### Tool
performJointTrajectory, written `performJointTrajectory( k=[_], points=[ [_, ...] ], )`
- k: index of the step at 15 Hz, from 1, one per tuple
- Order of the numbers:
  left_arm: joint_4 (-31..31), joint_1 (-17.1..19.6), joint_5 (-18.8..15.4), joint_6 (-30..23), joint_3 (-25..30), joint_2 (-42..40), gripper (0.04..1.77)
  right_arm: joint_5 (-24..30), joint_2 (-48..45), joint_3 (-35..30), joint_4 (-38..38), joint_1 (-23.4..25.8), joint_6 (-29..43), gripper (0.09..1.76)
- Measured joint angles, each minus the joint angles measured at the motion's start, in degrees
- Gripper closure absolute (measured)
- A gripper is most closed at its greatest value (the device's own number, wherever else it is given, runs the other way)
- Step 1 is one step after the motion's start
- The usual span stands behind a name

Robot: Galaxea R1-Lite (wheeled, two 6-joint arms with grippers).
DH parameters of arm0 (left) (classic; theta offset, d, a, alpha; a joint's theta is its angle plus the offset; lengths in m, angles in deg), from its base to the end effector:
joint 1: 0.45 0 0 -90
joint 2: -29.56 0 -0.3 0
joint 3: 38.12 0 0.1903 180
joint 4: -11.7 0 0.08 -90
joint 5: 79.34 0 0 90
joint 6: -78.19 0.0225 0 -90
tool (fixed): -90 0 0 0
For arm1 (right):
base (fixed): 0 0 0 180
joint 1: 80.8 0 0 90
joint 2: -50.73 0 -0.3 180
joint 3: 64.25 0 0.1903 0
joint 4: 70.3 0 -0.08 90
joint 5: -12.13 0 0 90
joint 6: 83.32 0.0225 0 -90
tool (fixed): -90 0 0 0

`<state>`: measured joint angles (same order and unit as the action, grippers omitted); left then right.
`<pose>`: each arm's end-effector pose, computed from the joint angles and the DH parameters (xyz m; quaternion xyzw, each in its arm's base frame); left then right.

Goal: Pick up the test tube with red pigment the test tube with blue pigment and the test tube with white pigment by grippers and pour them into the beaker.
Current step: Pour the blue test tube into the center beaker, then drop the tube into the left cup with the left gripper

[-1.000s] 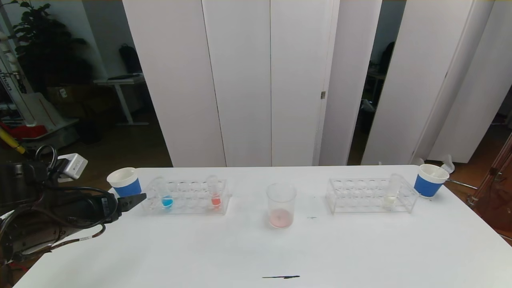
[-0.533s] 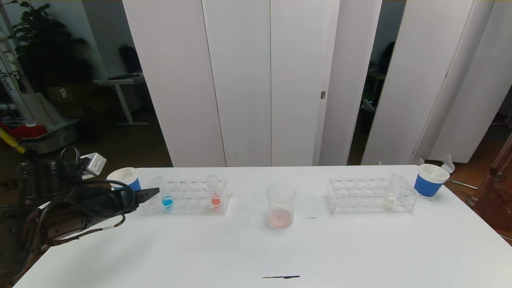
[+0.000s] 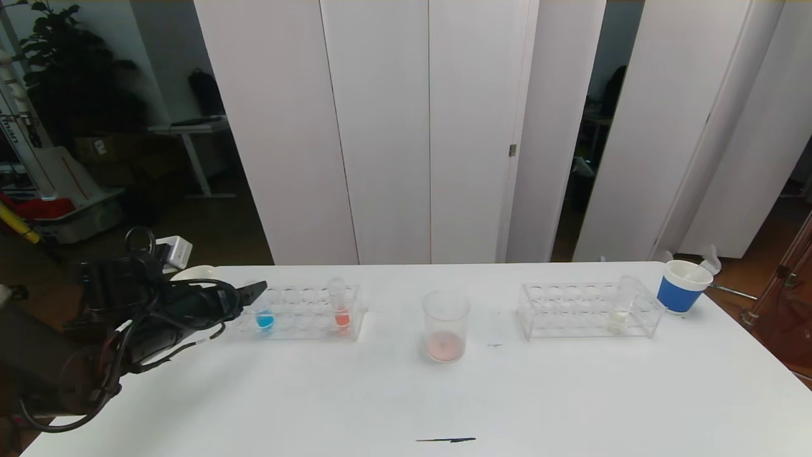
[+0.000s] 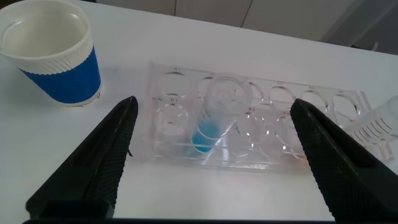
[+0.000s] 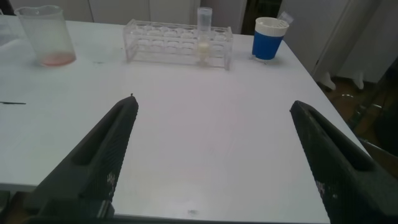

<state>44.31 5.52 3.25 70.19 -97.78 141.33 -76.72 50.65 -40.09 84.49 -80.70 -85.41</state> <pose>0.3231 0.0309 0.0943 -0.0884 0.1687 -0.0006 0.9817 -0.0240 0.0005 0.0760 -0.0181 0.0083 0.0093 0.9998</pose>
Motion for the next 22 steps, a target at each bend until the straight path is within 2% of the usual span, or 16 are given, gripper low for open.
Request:
performJointTrajectory(
  k=[5, 14, 15, 16, 18, 19, 21, 22],
  points=[
    [9.67, -3.15, 7.08, -0.52, 1.49, 5.36, 0.06, -0.01, 0.00, 0.00, 0.02, 0.00, 0.00, 0.10],
    [13.51, -4.33, 9.64, -1.08, 0.74, 10.08, 0.06, -0.01, 0.00, 0.00, 0.00, 0.00, 0.00, 0.10],
    [13.56, -4.33, 9.62, -1.66, 0.63, 10.44, 0.18, 0.02, 0.00, 0.00, 0.02, 0.00, 0.00, 0.10],
    [13.58, -4.33, 9.61, -1.94, 0.46, 10.74, 0.44, 0.02, 0.00, 0.00, 0.02, 0.00, 0.00, 0.10],
    [13.59, -4.46, 9.45, -2.02, 0.11, 11.18, 1.26, 0.00, 0.00, 0.00, 0.00, 0.00, 0.00, 0.10],
    [13.62, -4.30, 9.31, -2.12, -0.01, 11.35, 1.41, 0.00, 0.00, -0.02, -0.05, 0.01, 0.00, 0.10],
    [13.59, -4.40, 9.17, -2.33, -0.33, 11.57, 1.15, 0.02, 0.00, -0.02, 0.05, -0.02, 0.00, 0.10],
    [13.53, -4.44, 9.09, -2.32, -0.54, 11.65, 1.23, 0.00, 0.00, -0.02, 0.02, -0.02, 0.00, 0.10]
  ],
)
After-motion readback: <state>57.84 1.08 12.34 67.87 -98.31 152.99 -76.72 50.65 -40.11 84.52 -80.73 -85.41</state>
